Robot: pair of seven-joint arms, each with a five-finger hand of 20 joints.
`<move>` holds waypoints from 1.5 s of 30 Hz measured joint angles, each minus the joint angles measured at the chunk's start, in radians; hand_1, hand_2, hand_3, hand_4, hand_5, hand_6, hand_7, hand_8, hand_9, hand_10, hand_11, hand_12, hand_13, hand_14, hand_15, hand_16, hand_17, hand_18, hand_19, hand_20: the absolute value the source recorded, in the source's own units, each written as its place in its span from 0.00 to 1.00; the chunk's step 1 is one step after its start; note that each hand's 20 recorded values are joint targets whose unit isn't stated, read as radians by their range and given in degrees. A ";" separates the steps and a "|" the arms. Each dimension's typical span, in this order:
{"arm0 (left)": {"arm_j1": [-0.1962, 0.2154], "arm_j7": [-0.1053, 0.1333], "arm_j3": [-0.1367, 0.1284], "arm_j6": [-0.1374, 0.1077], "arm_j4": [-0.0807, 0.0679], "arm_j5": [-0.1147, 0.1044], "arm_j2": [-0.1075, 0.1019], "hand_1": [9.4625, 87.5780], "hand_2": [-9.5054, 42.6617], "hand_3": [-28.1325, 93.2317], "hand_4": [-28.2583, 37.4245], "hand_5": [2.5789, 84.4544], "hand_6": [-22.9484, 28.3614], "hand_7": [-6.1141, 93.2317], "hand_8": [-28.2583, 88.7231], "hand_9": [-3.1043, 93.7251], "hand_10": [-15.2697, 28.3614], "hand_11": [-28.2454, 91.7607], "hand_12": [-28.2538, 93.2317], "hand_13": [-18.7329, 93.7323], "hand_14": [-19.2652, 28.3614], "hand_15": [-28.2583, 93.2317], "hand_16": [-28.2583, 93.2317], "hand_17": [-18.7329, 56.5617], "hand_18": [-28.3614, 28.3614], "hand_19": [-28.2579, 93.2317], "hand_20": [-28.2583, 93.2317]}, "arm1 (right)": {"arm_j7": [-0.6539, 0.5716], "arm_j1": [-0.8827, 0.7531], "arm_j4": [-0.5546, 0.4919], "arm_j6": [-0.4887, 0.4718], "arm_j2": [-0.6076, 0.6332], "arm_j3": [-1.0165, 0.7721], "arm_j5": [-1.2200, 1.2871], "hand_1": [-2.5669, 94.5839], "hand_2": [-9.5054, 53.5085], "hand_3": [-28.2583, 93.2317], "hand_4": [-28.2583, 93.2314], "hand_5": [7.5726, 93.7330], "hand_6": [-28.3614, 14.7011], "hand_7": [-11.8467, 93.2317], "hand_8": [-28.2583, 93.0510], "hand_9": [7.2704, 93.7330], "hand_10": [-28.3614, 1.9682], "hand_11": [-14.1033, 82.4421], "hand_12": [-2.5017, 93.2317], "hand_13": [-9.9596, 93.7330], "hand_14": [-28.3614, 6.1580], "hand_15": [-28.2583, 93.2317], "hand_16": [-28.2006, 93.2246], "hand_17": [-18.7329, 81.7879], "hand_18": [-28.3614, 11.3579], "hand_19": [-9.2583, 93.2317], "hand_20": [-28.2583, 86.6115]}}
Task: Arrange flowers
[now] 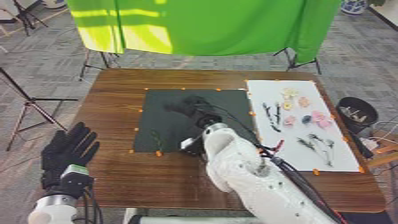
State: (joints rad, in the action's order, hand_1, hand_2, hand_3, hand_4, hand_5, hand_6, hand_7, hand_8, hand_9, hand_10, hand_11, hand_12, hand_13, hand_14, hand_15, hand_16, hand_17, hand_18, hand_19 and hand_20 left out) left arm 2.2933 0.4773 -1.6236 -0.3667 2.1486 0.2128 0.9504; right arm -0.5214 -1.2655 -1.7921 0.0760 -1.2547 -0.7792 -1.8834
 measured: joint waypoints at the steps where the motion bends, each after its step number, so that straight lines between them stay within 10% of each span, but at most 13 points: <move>1: -0.001 0.000 0.002 0.000 0.000 0.000 0.000 0.22 0.47 0.83 0.00 0.50 0.66 0.21 0.18 0.34 0.73 0.45 0.32 0.33 0.75 0.53 0.17 0.15 0.76 0.53 0.31 | 0.047 -0.001 0.004 -0.071 -0.003 -0.022 0.001 0.04 0.55 0.80 0.02 0.53 0.68 0.24 0.14 0.20 0.36 0.16 0.18 0.21 0.32 0.20 0.52 0.13 0.29 0.47 0.40; 6: -0.012 -0.004 0.019 0.000 -0.001 0.002 -0.001 0.22 0.47 0.83 0.00 0.50 0.66 0.20 0.18 0.34 0.73 0.45 0.32 0.33 0.75 0.53 0.17 0.15 0.76 0.53 0.31 | 0.077 0.022 0.024 -0.376 -0.052 -0.056 -0.027 0.01 0.59 0.72 0.01 0.51 0.68 0.22 0.14 0.09 0.42 0.08 0.17 0.12 0.40 0.03 0.58 0.07 0.42 0.27 0.33; 13: -0.033 -0.018 0.037 0.000 -0.003 0.004 -0.004 0.19 0.50 0.82 0.00 0.50 0.66 0.20 0.18 0.34 0.73 0.45 0.32 0.33 0.75 0.53 0.17 0.15 0.75 0.53 0.31 | 0.075 0.048 0.052 -0.564 -0.128 -0.004 -0.201 0.00 0.60 0.69 0.01 0.49 0.68 0.21 0.15 0.07 0.44 0.07 0.17 0.12 0.42 0.01 0.58 0.08 0.42 0.27 0.32; 45: -0.055 -0.039 0.046 -0.001 -0.013 0.009 -0.004 0.20 0.49 0.82 0.00 0.50 0.67 0.20 0.18 0.34 0.73 0.45 0.32 0.33 0.75 0.53 0.17 0.15 0.75 0.53 0.31 | -0.018 0.050 0.135 -0.585 -0.181 0.049 -0.368 0.00 0.52 0.72 0.02 0.49 0.60 0.22 0.15 0.08 0.40 0.12 0.14 0.12 0.37 0.03 0.57 0.07 0.38 0.36 0.31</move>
State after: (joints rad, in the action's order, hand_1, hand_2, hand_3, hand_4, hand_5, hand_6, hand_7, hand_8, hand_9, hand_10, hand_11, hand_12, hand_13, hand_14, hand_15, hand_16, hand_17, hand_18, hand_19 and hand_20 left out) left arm 2.2387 0.4385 -1.5781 -0.3680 2.1352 0.2217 0.9461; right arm -0.5394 -1.2155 -1.6572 -0.5095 -1.4360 -0.7305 -2.2512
